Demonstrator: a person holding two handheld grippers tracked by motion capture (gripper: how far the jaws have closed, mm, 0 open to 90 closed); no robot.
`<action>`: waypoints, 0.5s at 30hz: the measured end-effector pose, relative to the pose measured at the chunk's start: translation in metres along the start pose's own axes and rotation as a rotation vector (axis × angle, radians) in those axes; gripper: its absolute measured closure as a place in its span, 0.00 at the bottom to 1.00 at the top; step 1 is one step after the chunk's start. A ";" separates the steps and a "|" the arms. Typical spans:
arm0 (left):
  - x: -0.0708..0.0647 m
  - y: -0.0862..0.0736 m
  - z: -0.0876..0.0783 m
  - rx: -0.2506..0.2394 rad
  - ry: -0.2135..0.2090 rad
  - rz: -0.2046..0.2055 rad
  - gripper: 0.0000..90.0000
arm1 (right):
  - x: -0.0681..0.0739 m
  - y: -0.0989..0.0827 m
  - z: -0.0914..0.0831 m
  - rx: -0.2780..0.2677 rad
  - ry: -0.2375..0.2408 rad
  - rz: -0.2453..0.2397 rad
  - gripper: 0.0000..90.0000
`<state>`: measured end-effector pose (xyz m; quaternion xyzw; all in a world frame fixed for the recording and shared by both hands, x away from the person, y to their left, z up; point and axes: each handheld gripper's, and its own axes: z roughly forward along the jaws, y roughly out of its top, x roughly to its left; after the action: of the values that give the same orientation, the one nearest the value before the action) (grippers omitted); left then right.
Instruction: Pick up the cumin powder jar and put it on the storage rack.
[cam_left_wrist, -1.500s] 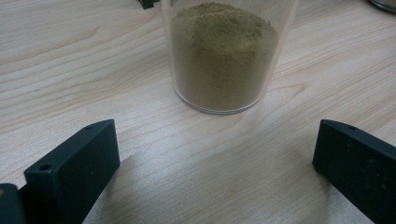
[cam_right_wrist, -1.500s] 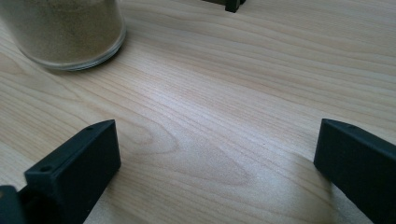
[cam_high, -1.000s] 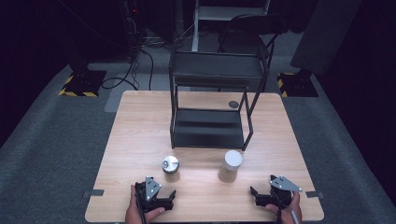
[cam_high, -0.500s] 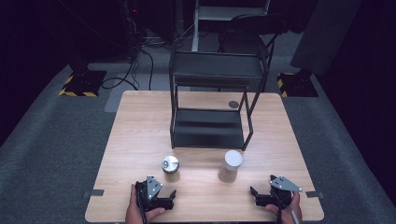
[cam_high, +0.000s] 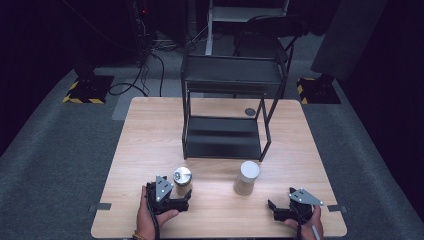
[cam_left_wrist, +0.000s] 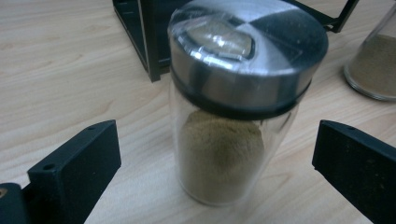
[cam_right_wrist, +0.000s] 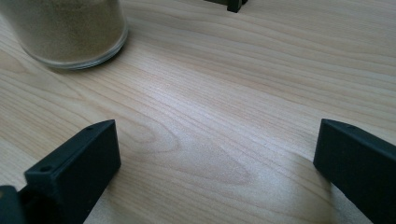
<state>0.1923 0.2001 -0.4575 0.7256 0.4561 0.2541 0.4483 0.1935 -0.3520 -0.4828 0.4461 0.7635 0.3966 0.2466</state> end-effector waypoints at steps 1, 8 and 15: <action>-0.001 0.003 0.004 -0.001 0.003 0.004 0.01 | 0.000 0.000 0.000 0.000 0.001 0.000 0.00; 0.001 0.007 0.012 -0.021 0.007 -0.002 0.02 | 0.000 0.000 0.000 0.000 0.002 0.000 0.00; 0.008 0.005 0.022 -0.045 -0.001 0.013 0.07 | -0.001 0.000 0.000 0.001 0.003 0.000 0.00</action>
<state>0.2150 0.1971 -0.4632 0.7184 0.4453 0.2667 0.4632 0.1937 -0.3526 -0.4827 0.4457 0.7639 0.3970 0.2455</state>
